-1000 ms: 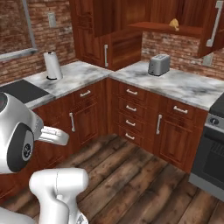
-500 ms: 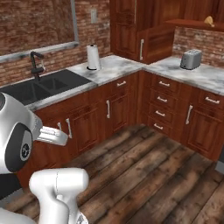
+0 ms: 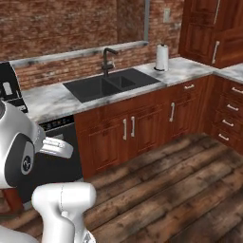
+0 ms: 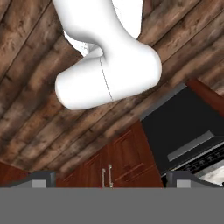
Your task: Organize the utensils by type. Pick up the wooden spoons from the counter and place them in the open cabinet. Then pick up the metallic utensils from the counter and place them in the open drawer.
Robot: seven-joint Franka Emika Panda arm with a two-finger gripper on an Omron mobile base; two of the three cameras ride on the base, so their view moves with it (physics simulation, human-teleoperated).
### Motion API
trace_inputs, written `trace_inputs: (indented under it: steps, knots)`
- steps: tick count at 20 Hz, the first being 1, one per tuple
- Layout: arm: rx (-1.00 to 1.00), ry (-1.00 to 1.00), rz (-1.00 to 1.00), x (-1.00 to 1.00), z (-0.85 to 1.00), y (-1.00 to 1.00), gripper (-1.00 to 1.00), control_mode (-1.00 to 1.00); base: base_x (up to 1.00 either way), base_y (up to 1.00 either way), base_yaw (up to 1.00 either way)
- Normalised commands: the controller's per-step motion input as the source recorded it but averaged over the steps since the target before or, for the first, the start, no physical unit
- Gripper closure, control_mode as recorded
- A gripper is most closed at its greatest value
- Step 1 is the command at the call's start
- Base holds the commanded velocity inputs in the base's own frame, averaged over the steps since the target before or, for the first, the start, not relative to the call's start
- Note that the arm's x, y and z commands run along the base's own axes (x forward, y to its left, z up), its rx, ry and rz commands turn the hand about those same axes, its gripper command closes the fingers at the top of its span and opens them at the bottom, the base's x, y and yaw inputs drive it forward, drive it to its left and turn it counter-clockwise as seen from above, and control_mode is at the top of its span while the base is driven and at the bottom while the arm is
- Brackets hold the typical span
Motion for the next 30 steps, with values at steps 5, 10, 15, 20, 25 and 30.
trace_inputs:
  steps: [5, 10, 15, 20, 25, 30]
  knots:
    - [0.00, 0.00, 0.00, 0.00, 0.00, 0.00, -1.00, 1.00, -0.87, 0.65, 0.33]
    - [0.00, 0.00, 0.00, 0.00, 0.00, 0.00, -1.00, 1.00, -0.70, 0.79, 0.21]
    - [0.00, 0.00, 0.00, 0.00, 0.00, 0.00, -1.00, 1.00, -0.47, 0.85, 0.05]
    - [0.00, 0.00, 0.00, 0.00, 0.00, 0.00, -1.00, 1.00, -0.29, 0.85, 0.00]
    - [0.00, 0.00, 0.00, 0.00, 0.00, 0.00, -1.00, 1.00, -0.02, 0.95, -0.09]
    - [0.00, 0.00, 0.00, 0.00, 0.00, 0.00, -1.00, 1.00, 0.00, 1.00, -0.11]
